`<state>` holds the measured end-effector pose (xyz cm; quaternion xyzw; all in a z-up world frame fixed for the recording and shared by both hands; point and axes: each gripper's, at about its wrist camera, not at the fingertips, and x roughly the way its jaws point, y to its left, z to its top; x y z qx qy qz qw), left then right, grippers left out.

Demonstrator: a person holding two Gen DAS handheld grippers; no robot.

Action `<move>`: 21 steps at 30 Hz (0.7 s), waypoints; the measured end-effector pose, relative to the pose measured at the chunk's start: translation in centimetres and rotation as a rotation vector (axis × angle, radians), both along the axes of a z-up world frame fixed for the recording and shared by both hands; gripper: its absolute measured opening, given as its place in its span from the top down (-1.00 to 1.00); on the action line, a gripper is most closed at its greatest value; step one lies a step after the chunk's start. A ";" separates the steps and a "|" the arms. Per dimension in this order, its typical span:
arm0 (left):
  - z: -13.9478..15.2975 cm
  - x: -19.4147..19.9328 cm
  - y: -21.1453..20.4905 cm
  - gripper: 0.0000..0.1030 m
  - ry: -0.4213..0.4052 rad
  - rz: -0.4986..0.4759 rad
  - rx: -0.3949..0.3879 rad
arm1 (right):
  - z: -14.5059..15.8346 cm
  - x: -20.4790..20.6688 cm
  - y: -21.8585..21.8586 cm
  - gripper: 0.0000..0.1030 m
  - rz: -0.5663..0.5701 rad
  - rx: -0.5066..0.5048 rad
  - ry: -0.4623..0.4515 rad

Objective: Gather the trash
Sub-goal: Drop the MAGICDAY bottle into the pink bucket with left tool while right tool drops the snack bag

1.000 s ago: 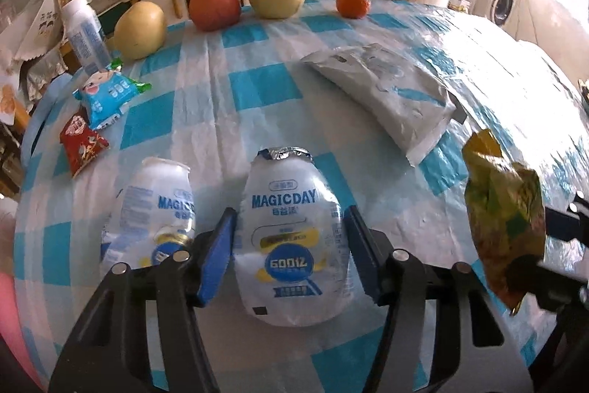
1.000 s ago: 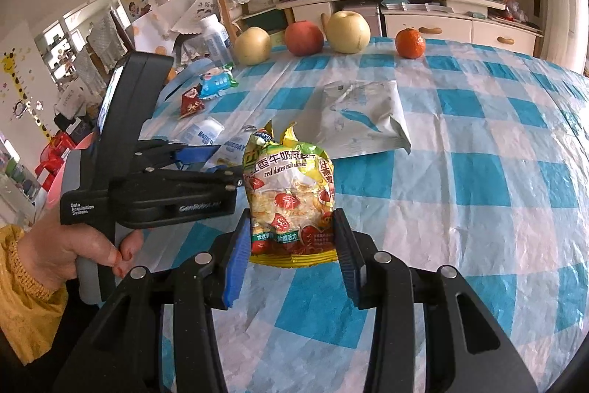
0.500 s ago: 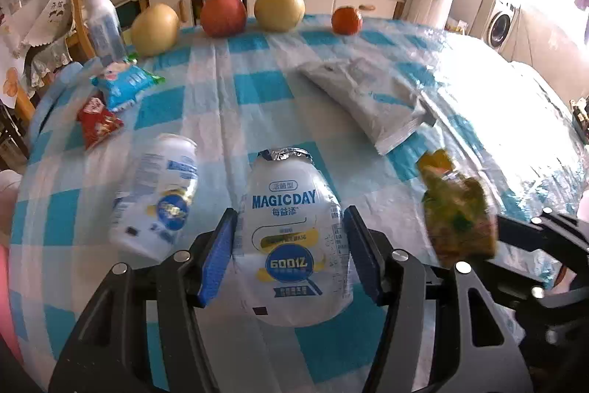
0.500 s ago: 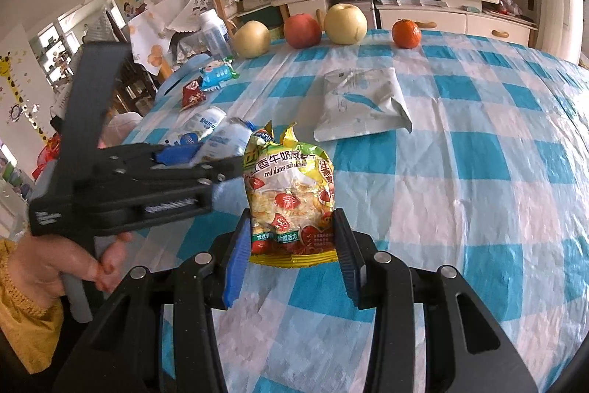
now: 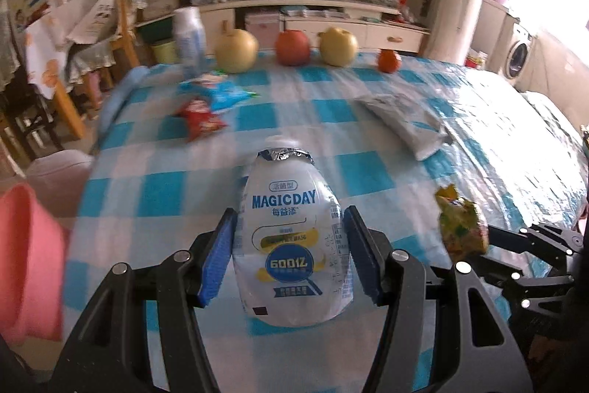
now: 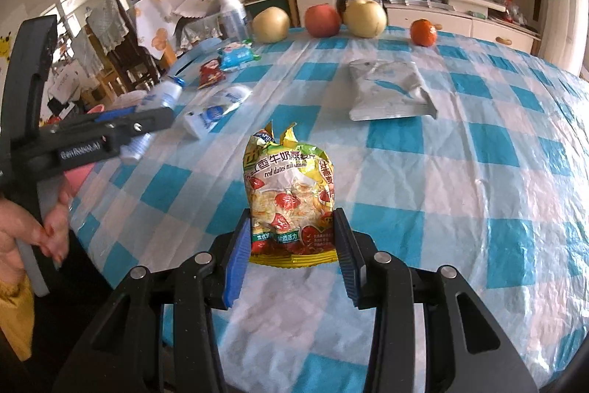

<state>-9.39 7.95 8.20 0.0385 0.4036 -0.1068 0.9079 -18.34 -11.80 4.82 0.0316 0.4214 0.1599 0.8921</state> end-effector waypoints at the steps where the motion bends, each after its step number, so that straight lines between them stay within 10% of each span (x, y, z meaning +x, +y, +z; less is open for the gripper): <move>1: 0.3 -0.2 0.8 -0.17 -0.007 0.011 0.002 | 0.1 -0.2 0.5 0.14 0.007 -0.011 0.000; 21: 3.3 -4.9 19.8 -0.17 -0.113 0.342 0.048 | 4.4 -0.8 15.2 0.14 0.265 -0.030 -0.024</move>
